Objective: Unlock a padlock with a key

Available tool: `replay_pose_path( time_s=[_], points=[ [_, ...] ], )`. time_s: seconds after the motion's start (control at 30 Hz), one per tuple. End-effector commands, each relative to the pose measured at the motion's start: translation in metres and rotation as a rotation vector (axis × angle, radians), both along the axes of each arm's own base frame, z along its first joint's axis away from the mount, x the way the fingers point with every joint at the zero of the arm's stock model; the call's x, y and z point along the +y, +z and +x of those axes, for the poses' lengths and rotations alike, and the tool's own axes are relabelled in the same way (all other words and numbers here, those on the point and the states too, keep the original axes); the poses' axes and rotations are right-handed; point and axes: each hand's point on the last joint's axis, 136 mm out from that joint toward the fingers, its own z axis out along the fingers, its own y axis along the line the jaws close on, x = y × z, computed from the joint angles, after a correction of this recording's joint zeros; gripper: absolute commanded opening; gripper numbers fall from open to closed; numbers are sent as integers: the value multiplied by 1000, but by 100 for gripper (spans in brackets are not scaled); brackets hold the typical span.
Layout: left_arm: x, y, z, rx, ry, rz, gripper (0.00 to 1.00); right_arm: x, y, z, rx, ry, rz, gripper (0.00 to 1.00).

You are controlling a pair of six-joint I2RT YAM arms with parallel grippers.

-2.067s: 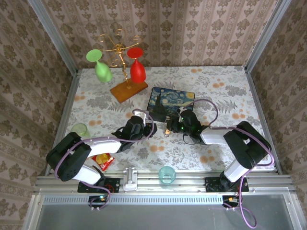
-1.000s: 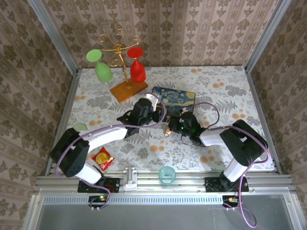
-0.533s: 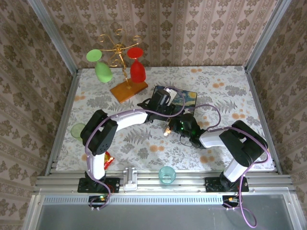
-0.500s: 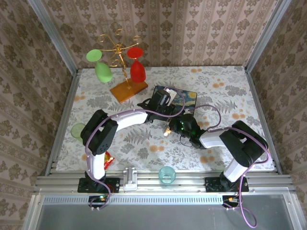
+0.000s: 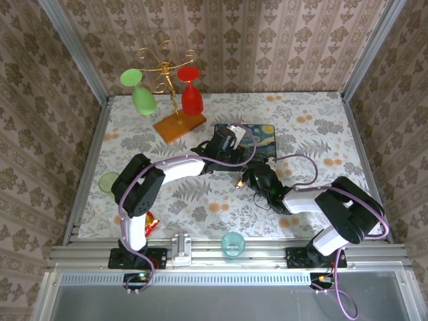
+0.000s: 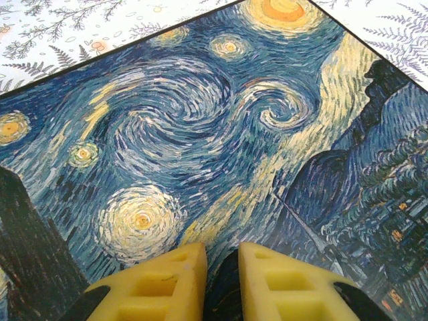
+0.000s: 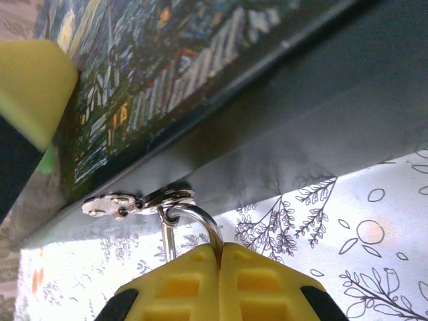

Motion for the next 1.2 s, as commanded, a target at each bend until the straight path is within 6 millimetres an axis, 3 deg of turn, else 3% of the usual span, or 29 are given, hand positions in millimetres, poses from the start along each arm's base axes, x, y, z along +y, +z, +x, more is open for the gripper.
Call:
replay_pose_path(
  time_s=[0.0, 0.37, 0.63, 0.8, 1.17],
  points=[
    [43, -84, -39, 212, 33, 215, 19, -34, -21, -5, 29, -188, -17, 0],
    [53, -101, -47, 207, 48, 224, 16, -53, -16, -7, -5, -338, 42, 0],
    [64, -117, -50, 215, 67, 224, 13, -50, -6, -1, -14, -341, 45, 0],
    [73, -124, -52, 204, 82, 241, 11, -72, -14, -4, -9, -423, 74, 0],
    [86, -134, -52, 195, 110, 254, 9, -77, 7, -3, -22, -428, 24, 0]
  ],
)
